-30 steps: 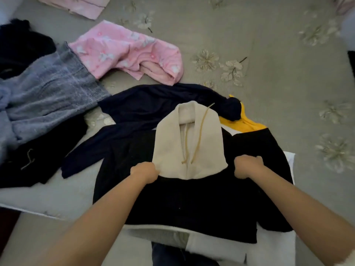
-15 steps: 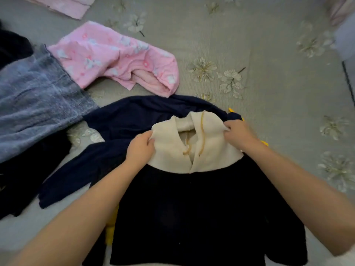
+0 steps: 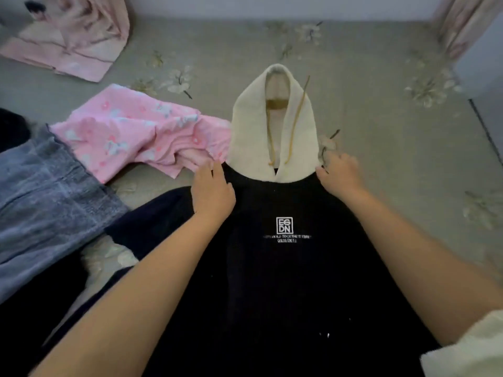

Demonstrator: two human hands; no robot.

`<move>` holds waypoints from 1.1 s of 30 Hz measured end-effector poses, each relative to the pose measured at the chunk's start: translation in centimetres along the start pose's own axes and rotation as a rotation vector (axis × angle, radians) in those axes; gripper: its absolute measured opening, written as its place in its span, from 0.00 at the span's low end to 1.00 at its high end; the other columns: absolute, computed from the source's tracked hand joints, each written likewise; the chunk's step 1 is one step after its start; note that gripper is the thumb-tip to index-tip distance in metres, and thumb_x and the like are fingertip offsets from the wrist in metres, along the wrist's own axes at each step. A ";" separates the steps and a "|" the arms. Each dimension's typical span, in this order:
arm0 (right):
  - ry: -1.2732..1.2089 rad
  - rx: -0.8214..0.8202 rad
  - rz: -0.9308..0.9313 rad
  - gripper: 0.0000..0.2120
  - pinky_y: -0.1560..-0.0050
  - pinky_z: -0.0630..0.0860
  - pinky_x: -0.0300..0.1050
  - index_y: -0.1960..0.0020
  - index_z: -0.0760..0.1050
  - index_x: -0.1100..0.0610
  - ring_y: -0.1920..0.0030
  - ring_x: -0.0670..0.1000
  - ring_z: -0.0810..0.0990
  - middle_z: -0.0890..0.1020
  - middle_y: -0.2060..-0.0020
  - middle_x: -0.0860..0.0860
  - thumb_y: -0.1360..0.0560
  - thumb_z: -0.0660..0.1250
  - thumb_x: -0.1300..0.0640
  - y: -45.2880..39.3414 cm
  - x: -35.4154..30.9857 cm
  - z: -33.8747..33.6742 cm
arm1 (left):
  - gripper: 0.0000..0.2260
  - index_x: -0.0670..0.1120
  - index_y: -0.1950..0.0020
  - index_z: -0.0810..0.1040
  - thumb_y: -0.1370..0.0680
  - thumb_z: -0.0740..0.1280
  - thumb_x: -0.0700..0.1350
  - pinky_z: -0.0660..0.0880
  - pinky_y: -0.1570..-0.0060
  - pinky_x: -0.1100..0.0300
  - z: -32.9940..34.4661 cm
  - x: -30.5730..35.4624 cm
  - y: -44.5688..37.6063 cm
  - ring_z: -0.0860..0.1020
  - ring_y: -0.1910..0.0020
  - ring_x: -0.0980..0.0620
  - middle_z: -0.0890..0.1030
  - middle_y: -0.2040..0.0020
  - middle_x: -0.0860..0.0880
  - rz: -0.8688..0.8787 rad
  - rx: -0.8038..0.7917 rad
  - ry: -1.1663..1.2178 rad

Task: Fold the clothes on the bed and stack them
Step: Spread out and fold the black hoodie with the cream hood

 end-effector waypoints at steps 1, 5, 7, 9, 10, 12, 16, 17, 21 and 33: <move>-0.006 -0.004 -0.011 0.19 0.38 0.64 0.52 0.33 0.66 0.62 0.36 0.61 0.66 0.71 0.37 0.62 0.22 0.58 0.55 1.5 1.6 1.6 | 0.25 0.38 0.28 0.58 0.22 0.60 0.43 0.58 0.33 0.52 2.2 -0.4 1.7 0.59 0.30 0.41 0.61 0.29 0.38 0.051 -0.058 -0.040; -0.022 0.044 0.079 0.18 0.37 0.65 0.53 0.34 0.68 0.64 0.38 0.61 0.69 0.73 0.38 0.62 0.21 0.56 0.58 8.0 9.3 5.6 | 0.24 0.42 0.26 0.56 0.20 0.56 0.49 0.51 0.29 0.55 9.5 -1.5 8.5 0.51 0.26 0.46 0.56 0.25 0.42 0.180 -0.253 -0.081; -0.016 0.037 0.170 0.16 0.42 0.68 0.53 0.36 0.69 0.66 0.42 0.62 0.72 0.75 0.42 0.64 0.20 0.54 0.60 10.7 13.1 6.4 | 0.25 0.42 0.26 0.54 0.20 0.54 0.52 0.48 0.28 0.55 12.1 -1.4 11.3 0.48 0.25 0.46 0.54 0.25 0.43 0.240 -0.328 -0.070; -0.093 -0.002 0.299 0.15 0.48 0.68 0.52 0.41 0.71 0.69 0.45 0.64 0.74 0.76 0.46 0.67 0.20 0.52 0.61 12.5 16.0 6.8 | 0.27 0.43 0.25 0.53 0.20 0.54 0.54 0.45 0.28 0.55 14.3 -0.8 13.7 0.47 0.25 0.47 0.53 0.24 0.44 0.293 -0.359 -0.027; -0.124 -0.065 0.342 0.15 0.52 0.67 0.51 0.43 0.72 0.70 0.45 0.64 0.74 0.77 0.48 0.68 0.19 0.52 0.61 13.2 17.1 7.1 | 0.28 0.44 0.25 0.53 0.21 0.54 0.55 0.42 0.29 0.55 15.3 -0.5 14.8 0.46 0.25 0.47 0.52 0.24 0.44 0.298 -0.380 0.002; -0.159 -0.193 0.315 0.14 0.57 0.65 0.48 0.46 0.74 0.69 0.49 0.61 0.77 0.79 0.52 0.65 0.20 0.56 0.59 14.3 18.3 7.7 | 0.30 0.45 0.25 0.48 0.21 0.53 0.57 0.37 0.31 0.55 17.4 -0.1 17.0 0.42 0.25 0.47 0.47 0.24 0.44 0.264 -0.455 0.018; -0.243 -0.069 0.246 0.07 0.62 0.59 0.41 0.54 0.76 0.62 0.58 0.52 0.73 0.76 0.64 0.54 0.24 0.63 0.59 14.9 18.5 7.3 | 0.32 0.45 0.25 0.41 0.22 0.48 0.61 0.35 0.30 0.53 20.2 -0.3 19.7 0.38 0.26 0.47 0.40 0.24 0.43 0.218 -0.549 -0.148; -0.245 -0.007 0.260 0.06 0.64 0.57 0.41 0.55 0.74 0.61 0.58 0.52 0.72 0.74 0.65 0.53 0.23 0.62 0.59 14.7 18.4 6.9 | 0.33 0.44 0.25 0.41 0.22 0.48 0.61 0.36 0.30 0.52 20.2 -0.5 19.5 0.38 0.26 0.47 0.40 0.24 0.43 0.216 -0.546 -0.167; -0.229 0.243 0.340 0.10 0.63 0.57 0.41 0.49 0.71 0.65 0.52 0.58 0.74 0.74 0.55 0.63 0.20 0.56 0.59 15.0 19.0 2.2 | 0.34 0.45 0.25 0.41 0.22 0.49 0.62 0.40 0.29 0.51 19.6 0.1 19.0 0.39 0.26 0.46 0.40 0.24 0.43 0.207 -0.606 -0.235; 0.392 0.301 0.258 0.11 0.39 0.61 0.55 0.43 0.70 0.65 0.42 0.64 0.71 0.75 0.45 0.67 0.23 0.59 0.62 8.2 21.0 -6.2 | 0.31 0.45 0.25 0.50 0.23 0.62 0.47 0.53 0.29 0.50 15.9 4.9 17.6 0.49 0.25 0.46 0.51 0.24 0.44 0.213 -0.575 -0.240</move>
Point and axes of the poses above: each hand's wrist, its own y-axis away from the middle knuckle, its own z-axis out of the palm, x = y × z, the point moved 2 cm from there along -y, towards the middle knuckle
